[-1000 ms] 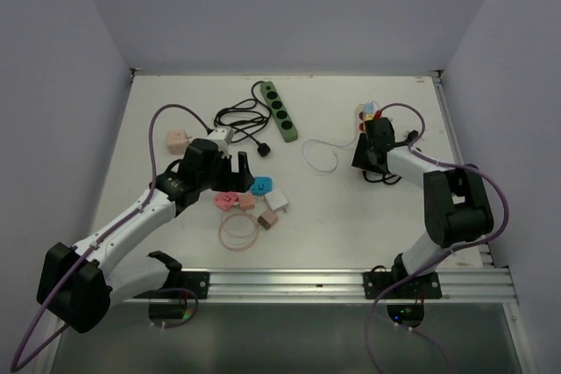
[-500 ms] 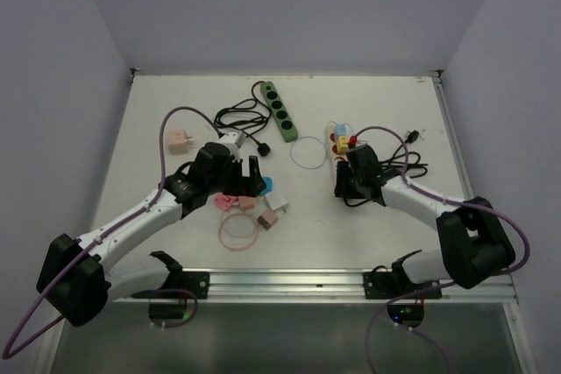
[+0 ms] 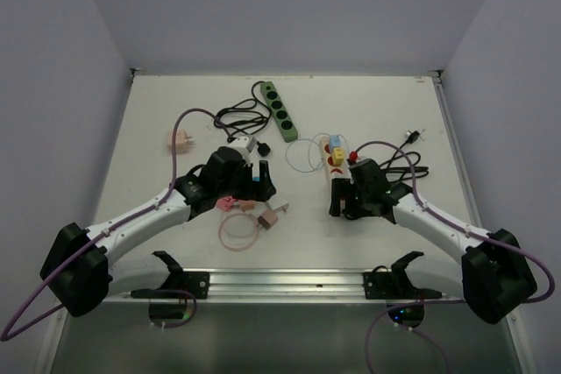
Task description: Pull the plug off the socket
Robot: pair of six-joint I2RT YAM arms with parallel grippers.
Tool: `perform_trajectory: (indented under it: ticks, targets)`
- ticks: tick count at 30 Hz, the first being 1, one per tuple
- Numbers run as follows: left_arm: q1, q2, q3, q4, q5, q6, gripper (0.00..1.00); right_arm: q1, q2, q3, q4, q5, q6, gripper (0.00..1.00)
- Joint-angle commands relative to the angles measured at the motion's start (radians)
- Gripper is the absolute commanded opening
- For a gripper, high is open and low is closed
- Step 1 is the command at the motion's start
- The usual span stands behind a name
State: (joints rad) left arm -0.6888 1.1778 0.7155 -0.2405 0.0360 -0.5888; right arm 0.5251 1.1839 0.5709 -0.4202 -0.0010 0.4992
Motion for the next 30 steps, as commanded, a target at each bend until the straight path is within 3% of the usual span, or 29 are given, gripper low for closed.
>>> perform_trajectory:
  ticks: [1,7,30]
  targets:
    - [-0.011,-0.006,-0.002,0.041,-0.031,-0.023,0.94,0.001,-0.076,0.053,-0.029,0.040,0.007,0.84]
    - [-0.015,-0.009,-0.010,0.037,-0.031,-0.028,0.94,0.003,-0.141,0.112,-0.005,0.147,-0.011,0.76]
    - [-0.040,0.014,-0.002,0.038,-0.056,-0.037,0.94,0.044,0.083,0.225,0.074,0.193,-0.057,0.62]
